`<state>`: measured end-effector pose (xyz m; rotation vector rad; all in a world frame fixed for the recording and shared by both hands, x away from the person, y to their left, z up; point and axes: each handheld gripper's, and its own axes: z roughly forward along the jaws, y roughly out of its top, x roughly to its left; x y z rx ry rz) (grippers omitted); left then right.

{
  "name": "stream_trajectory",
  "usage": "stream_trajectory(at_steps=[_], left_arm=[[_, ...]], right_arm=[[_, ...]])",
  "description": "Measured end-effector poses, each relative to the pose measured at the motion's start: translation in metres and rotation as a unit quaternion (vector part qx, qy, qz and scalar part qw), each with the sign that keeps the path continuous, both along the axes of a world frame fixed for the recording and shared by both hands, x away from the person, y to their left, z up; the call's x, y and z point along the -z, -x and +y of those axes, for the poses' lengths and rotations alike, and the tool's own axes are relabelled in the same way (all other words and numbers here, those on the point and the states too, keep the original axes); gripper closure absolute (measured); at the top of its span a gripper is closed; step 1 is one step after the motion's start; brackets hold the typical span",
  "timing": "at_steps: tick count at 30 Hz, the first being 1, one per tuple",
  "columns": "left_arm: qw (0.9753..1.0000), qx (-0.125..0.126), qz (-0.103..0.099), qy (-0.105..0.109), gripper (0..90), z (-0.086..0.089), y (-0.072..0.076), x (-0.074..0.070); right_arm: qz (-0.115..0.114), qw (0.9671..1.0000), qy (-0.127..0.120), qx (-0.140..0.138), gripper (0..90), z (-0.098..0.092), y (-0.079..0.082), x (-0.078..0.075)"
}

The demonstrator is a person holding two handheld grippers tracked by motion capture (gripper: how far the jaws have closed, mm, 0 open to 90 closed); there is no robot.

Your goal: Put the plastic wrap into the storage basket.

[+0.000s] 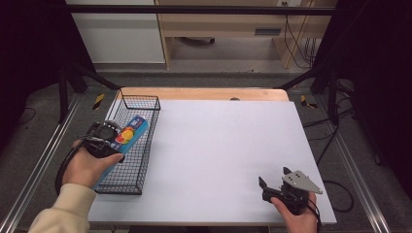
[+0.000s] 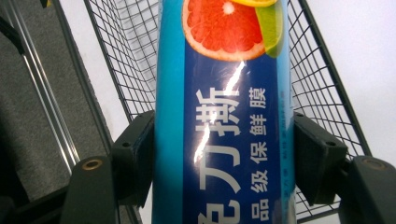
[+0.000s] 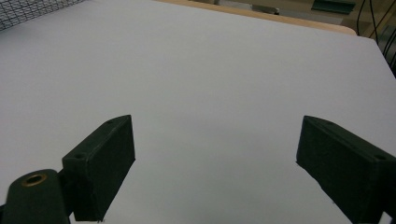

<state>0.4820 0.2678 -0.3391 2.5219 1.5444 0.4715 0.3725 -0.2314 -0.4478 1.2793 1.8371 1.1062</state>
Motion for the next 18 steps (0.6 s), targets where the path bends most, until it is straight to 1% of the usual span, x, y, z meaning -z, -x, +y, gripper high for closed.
stream_trajectory(at_steps=[4,6,8,11,18], left_arm=[[1.0,-0.003,0.004,-0.002,32.1,-0.001,-0.003,0.004],[1.0,-0.002,0.007,-0.007,32.2,-0.002,-0.004,0.006],[0.9999,-0.005,0.006,-0.007,32.2,-0.003,-0.004,0.007],[0.9998,-0.004,0.011,-0.013,32.2,-0.003,-0.006,0.008],[0.9996,-0.016,0.016,-0.017,32.2,-0.001,-0.01,0.014]], right_arm=[[0.0,1.0,0.001,-0.001,11.7,0.0,0.0,0.0],[0.0,1.0,0.0,-0.002,11.7,0.0,0.0,0.0],[0.001,1.0,0.0,-0.001,11.7,0.0,0.0,0.0],[0.001,1.0,-0.001,-0.002,11.7,0.0,0.0,0.0],[0.004,1.0,0.0,-0.004,11.7,0.001,0.0,0.0]])
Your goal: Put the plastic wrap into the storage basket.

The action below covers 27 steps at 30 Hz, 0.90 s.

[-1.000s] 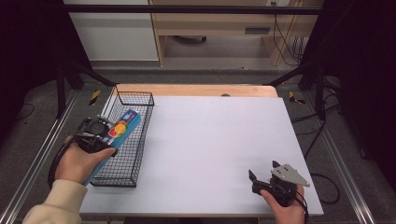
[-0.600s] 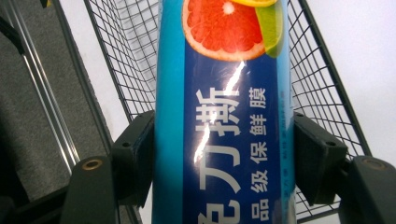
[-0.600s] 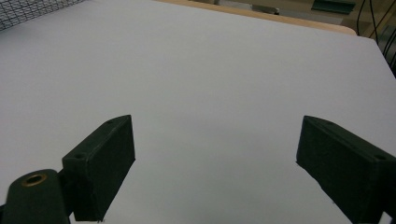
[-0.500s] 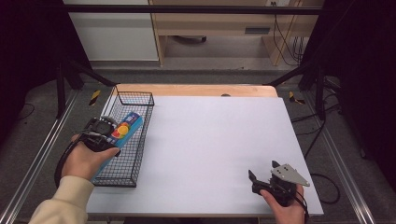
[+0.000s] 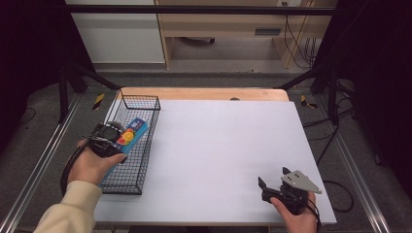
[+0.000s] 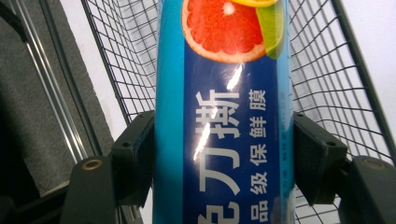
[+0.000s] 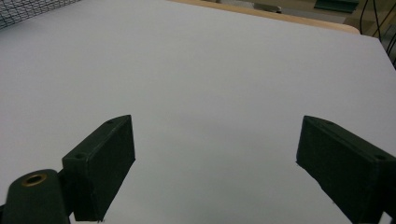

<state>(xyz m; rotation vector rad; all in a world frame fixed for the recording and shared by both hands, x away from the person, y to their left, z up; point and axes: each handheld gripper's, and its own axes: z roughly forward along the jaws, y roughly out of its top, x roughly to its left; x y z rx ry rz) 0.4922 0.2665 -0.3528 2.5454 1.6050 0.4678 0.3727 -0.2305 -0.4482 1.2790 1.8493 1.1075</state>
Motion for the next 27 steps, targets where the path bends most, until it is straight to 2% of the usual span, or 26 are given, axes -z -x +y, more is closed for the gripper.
stream_trajectory(at_steps=[7,12,16,27], left_arm=[[0.9999,-0.001,0.011,-0.005,32.1,-0.002,-0.007,0.004],[0.9996,-0.003,0.026,-0.01,32.1,-0.004,-0.014,0.012],[0.9996,-0.006,0.026,-0.008,32.1,-0.004,-0.016,0.013],[0.9985,-0.005,0.053,-0.01,32.0,-0.004,-0.02,0.026]], right_arm=[[0.0,1.0,0.001,-0.001,11.7,0.0,0.0,0.0],[0.0,1.0,0.001,-0.003,11.7,0.0,0.0,0.001],[0.001,1.0,0.001,-0.003,11.7,-0.001,-0.001,0.001],[0.002,1.0,0.001,-0.002,11.7,-0.001,-0.001,0.001]])
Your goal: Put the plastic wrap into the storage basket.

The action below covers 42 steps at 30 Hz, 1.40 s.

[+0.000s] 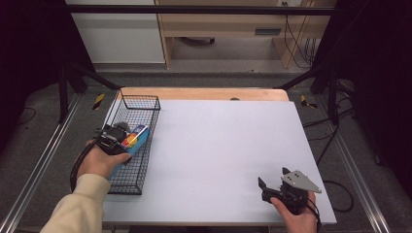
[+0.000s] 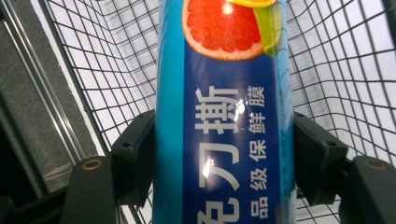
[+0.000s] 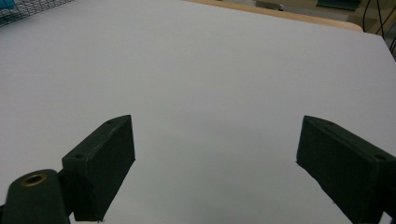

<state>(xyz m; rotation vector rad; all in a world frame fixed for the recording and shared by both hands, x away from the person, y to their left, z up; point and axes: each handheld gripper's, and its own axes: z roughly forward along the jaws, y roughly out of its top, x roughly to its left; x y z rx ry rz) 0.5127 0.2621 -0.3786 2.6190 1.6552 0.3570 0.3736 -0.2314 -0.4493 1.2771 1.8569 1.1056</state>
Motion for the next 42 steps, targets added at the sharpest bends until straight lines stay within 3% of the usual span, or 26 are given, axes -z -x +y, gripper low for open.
stream_trajectory(at_steps=[8,11,13,15,18,19,21,22,27,29,30,31,33,34,35,38,42], left_arm=[[1.0,-0.003,0.004,0.006,31.9,0.001,-0.001,0.002],[1.0,0.001,-0.005,0.007,31.8,0.002,0.001,0.002],[0.9994,0.011,-0.034,0.005,29.6,0.002,0.005,-0.003],[0.9978,0.015,-0.063,0.018,26.9,0.001,0.011,-0.012],[0.9921,0.029,-0.119,0.027,17.5,-0.002,0.024,-0.029],[0.9892,0.035,-0.138,0.032,16.3,-0.004,0.029,-0.035],[0.9795,0.05,-0.185,0.06,9.8,-0.007,0.042,-0.045],[0.9756,0.059,-0.2,0.069,9.8,-0.009,0.048,-0.048],[0.9451,0.104,-0.271,0.151,5.7,-0.016,0.082,-0.049],[0.9353,0.111,-0.282,0.182,5.7,-0.02,0.091,-0.044],[0.9284,0.12,-0.289,0.201,5.5,-0.023,0.096,-0.039],[0.9239,0.13,-0.292,0.211,5.4,-0.026,0.099,-0.035],[0.9168,0.142,-0.299,0.224,5.4,-0.033,0.103,-0.026],[0.9143,0.146,-0.299,0.23,5.5,-0.035,0.104,-0.024],[0.9091,0.151,-0.304,0.241,5.5,-0.04,0.104,-0.019],[0.8966,0.16,-0.317,0.265,5.6,-0.054,0.1,-0.011],[0.8873,0.17,-0.324,0.281,6.1,-0.068,0.092,-0.006]], right_arm=[[0.002,1.0,0.001,0.0,11.6,0.0,0.0,0.0],[0.003,1.0,0.0,-0.001,11.5,0.001,0.0,0.0],[0.004,1.0,0.001,-0.002,11.1,0.001,0.0,0.001],[0.002,1.0,0.002,-0.003,11.0,0.001,0.0,0.0],[0.0,1.0,0.005,-0.004,10.8,0.001,-0.001,0.0],[-0.002,1.0,0.007,-0.004,10.6,0.001,-0.001,0.0],[0.0,0.9999,0.01,-0.003,10.1,0.001,-0.001,0.0],[0.0,0.9999,0.01,-0.003,10.1,0.001,-0.001,0.0],[-0.001,0.9999,0.014,0.002,10.1,0.0,-0.002,0.001],[0.002,0.9998,0.019,0.004,9.8,0.0,-0.003,0.001],[0.002,0.9998,0.018,0.004,9.7,0.001,-0.003,0.001],[-0.001,0.9997,0.023,0.005,9.7,0.001,-0.003,0.001],[0.002,0.9996,0.026,0.011,9.6,0.0,-0.003,0.002],[0.003,0.9996,0.026,0.013,9.4,-0.001,-0.003,0.003],[0.004,0.9995,0.027,0.015,9.3,-0.002,-0.004,0.003],[0.004,0.9993,0.024,0.029,9.0,-0.005,-0.006,0.004],[0.008,0.9989,0.021,0.04,7.3,-0.008,-0.006,0.004]])
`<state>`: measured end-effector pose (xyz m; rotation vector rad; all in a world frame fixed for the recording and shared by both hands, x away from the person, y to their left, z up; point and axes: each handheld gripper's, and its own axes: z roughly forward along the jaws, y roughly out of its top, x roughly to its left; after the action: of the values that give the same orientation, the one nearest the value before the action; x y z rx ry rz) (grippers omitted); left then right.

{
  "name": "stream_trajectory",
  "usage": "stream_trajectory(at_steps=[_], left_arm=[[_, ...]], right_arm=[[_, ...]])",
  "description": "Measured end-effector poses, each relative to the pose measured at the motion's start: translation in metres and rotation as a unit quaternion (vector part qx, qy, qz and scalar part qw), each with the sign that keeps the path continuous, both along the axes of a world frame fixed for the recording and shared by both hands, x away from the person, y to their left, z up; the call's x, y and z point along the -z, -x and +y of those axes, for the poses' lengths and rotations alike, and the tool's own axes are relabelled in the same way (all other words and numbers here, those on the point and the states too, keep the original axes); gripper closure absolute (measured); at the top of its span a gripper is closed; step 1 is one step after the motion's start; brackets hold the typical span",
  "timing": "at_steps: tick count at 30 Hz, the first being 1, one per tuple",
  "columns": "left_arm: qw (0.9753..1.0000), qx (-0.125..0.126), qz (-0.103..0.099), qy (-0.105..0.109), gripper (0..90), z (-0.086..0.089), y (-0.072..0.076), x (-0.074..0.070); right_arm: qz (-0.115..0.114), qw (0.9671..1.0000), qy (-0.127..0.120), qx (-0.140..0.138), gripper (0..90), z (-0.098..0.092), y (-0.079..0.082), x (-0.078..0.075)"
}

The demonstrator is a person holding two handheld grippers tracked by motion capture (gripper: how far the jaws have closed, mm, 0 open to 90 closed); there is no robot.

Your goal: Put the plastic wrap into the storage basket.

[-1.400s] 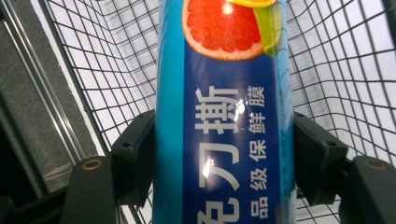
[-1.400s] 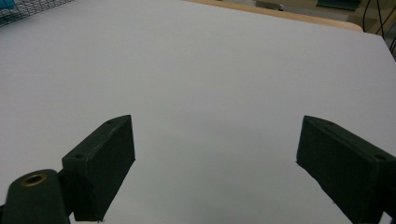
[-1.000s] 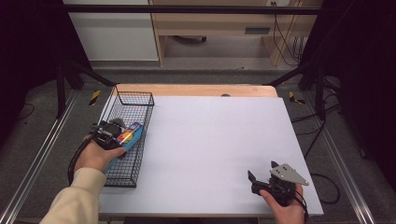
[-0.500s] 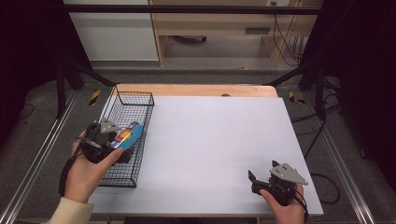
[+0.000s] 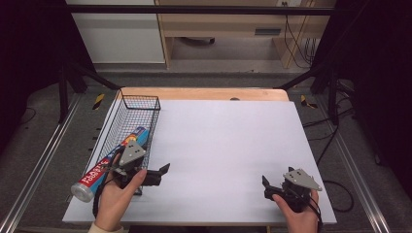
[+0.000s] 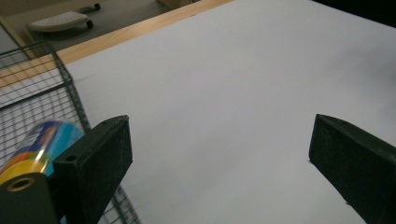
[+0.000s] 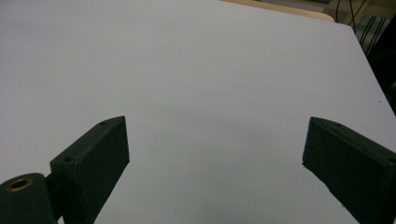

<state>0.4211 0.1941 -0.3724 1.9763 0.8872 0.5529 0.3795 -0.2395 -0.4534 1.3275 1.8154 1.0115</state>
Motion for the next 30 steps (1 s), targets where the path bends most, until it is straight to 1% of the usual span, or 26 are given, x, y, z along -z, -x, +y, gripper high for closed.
stream_trajectory(at_steps=[2,5,8,9,11,13,15,17,19,21,23,26,27,28,29,30], left_arm=[[0.9999,0.007,-0.006,0.003,6.1,-0.009,-0.005,0.001],[0.9996,0.02,-0.019,-0.002,6.1,-0.023,-0.012,0.002],[0.9991,0.032,-0.026,0.0,6.1,-0.034,-0.017,0.004],[0.9988,0.039,-0.028,-0.011,6.1,-0.038,-0.019,0.006],[0.9983,0.044,-0.033,-0.018,6.1,-0.045,-0.022,0.011],[0.998,0.05,-0.039,-0.01,6.1,-0.05,-0.023,0.016],[0.9972,0.059,-0.044,-0.012,6.1,-0.058,-0.023,0.024],[0.9961,0.07,-0.047,-0.027,5.8,-0.065,-0.023,0.034],[0.9957,0.078,-0.039,-0.031,5.4,-0.072,-0.023,0.044],[0.9956,0.083,-0.026,-0.036,5.4,-0.074,-0.023,0.053],[0.9956,0.084,-0.021,-0.037,5.5,-0.074,-0.022,0.061],[0.9959,0.084,-0.017,-0.03,5.5,-0.069,-0.02,0.069],[0.9961,0.082,-0.01,-0.033,5.5,-0.066,-0.019,0.075],[0.9961,0.082,-0.01,-0.033,5.5,-0.066,-0.019,0.075],[0.9971,0.069,0.001,-0.032,5.2,-0.064,-0.017,0.081],[0.9971,0.069,0.001,-0.032,5.2,-0.064,-0.017,0.081]], right_arm=[[-0.002,1.0,-0.001,0.005,5.7,-0.002,0.002,-0.001],[-0.001,1.0,-0.002,0.005,5.6,-0.003,0.001,-0.001],[-0.001,1.0,-0.004,0.003,4.7,-0.005,0.0,-0.001],[-0.002,1.0,-0.006,0.004,4.7,-0.005,0.0,-0.001],[-0.01,0.9999,-0.01,0.004,4.1,-0.006,0.0,-0.002],[-0.012,0.9999,-0.009,0.001,3.6,-0.008,0.0,-0.002],[-0.011,0.9999,-0.01,0.0,3.7,-0.009,0.0,-0.002],[-0.013,0.9999,-0.011,-0.002,3.6,-0.01,0.0,-0.002],[-0.014,0.9998,-0.012,-0.003,3.5,-0.01,0.0,-0.002],[-0.011,0.9999,-0.01,-0.006,3.5,-0.01,0.0,-0.002],[-0.008,0.9999,-0.008,-0.007,3.5,-0.01,0.0,-0.001],[-0.009,0.9999,-0.008,-0.011,3.4,-0.009,0.0,-0.002],[-0.003,0.9999,-0.008,-0.011,3.4,-0.009,-0.001,-0.001],[-0.001,0.9999,-0.007,-0.011,3.6,-0.009,-0.001,0.0],[0.005,0.9999,-0.008,-0.011,4.0,-0.009,-0.002,0.0],[0.007,0.9999,-0.009,-0.011,4.2,-0.009,-0.002,0.001]])
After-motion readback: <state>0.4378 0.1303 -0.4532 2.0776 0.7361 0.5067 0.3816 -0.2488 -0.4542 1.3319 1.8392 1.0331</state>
